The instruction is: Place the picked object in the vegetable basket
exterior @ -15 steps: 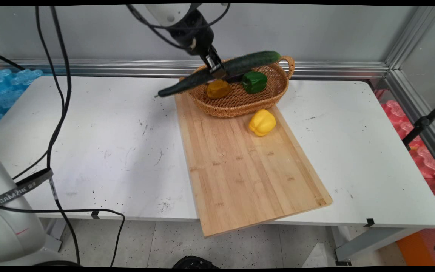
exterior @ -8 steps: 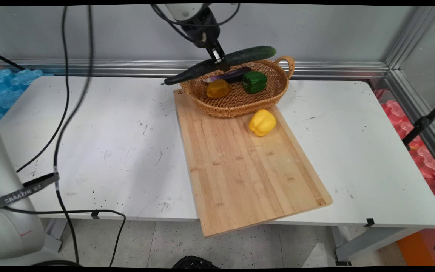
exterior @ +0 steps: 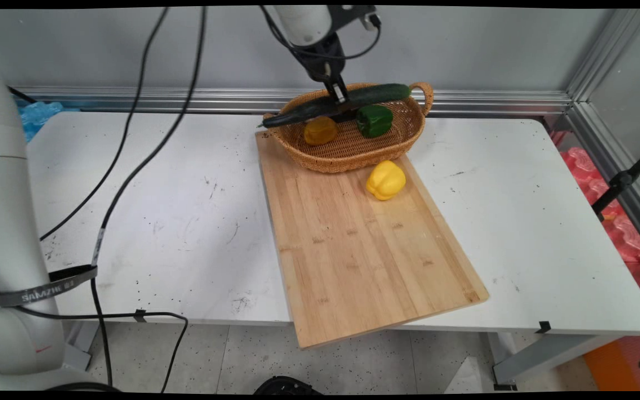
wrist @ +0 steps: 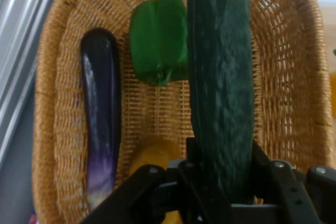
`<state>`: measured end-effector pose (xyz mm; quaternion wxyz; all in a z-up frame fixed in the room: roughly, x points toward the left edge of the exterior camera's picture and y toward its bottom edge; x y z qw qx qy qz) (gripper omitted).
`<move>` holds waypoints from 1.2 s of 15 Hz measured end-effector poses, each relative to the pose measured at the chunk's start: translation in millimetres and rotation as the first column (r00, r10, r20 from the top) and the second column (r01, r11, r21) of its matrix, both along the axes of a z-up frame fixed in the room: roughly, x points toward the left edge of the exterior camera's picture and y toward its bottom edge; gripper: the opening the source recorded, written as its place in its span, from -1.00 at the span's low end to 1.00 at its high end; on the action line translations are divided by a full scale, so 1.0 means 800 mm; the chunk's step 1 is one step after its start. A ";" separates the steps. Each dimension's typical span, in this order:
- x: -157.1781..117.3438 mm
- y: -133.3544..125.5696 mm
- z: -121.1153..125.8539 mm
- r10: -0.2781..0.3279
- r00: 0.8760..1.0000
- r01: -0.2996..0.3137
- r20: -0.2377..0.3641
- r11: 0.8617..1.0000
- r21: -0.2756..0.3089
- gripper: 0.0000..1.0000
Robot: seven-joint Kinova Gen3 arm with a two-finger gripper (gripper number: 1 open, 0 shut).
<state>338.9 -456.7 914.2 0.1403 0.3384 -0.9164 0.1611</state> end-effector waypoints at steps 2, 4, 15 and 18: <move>-0.014 -0.018 -0.016 -0.003 1.000 0.002 0.017 1.000 0.020 -1.00; -0.025 -0.032 -0.031 -0.004 1.000 0.003 0.031 0.999 0.040 -1.00; -0.062 -0.072 -0.083 -0.024 0.997 0.014 0.075 0.993 0.120 1.00; -0.064 -0.075 -0.084 -0.022 0.997 0.013 0.074 0.993 0.118 1.00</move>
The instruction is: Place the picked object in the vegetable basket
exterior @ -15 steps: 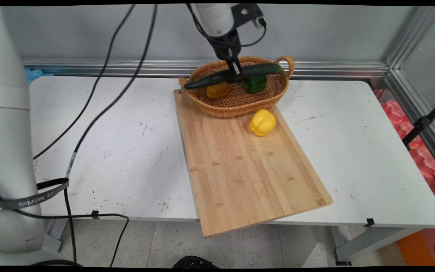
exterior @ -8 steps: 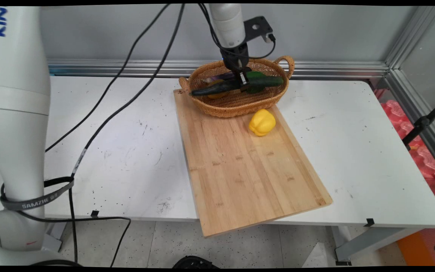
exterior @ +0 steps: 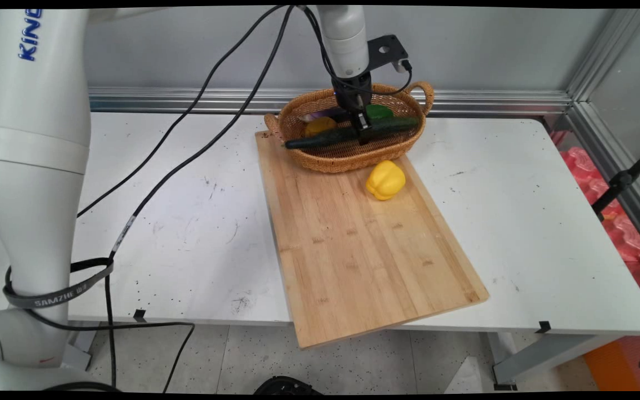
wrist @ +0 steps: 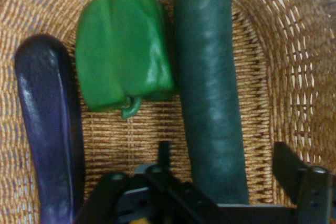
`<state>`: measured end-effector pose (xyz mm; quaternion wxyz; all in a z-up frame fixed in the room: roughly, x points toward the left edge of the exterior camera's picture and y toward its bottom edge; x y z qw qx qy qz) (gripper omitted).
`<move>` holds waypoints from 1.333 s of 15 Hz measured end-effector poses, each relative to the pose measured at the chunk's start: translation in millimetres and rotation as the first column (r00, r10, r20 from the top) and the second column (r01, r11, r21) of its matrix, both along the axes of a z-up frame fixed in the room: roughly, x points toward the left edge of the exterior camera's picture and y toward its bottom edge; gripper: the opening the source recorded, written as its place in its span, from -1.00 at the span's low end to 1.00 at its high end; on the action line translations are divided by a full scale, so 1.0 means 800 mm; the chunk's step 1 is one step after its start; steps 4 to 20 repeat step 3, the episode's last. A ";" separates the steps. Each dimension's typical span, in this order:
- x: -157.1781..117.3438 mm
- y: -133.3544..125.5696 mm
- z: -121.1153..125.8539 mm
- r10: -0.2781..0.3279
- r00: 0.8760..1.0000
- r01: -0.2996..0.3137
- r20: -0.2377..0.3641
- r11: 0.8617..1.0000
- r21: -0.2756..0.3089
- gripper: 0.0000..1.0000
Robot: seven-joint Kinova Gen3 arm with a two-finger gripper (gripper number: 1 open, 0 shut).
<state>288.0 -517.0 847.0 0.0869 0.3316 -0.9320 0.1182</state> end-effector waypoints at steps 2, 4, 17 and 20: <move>0.000 0.001 0.005 -0.008 1.000 0.008 -0.006 1.000 -0.009 1.00; 0.001 0.003 0.009 -0.012 1.000 0.012 -0.009 1.000 -0.015 1.00; 0.001 0.003 0.009 -0.012 1.000 0.012 -0.009 1.000 -0.015 1.00; 0.001 0.003 0.009 -0.012 1.000 0.012 -0.009 1.000 -0.015 1.00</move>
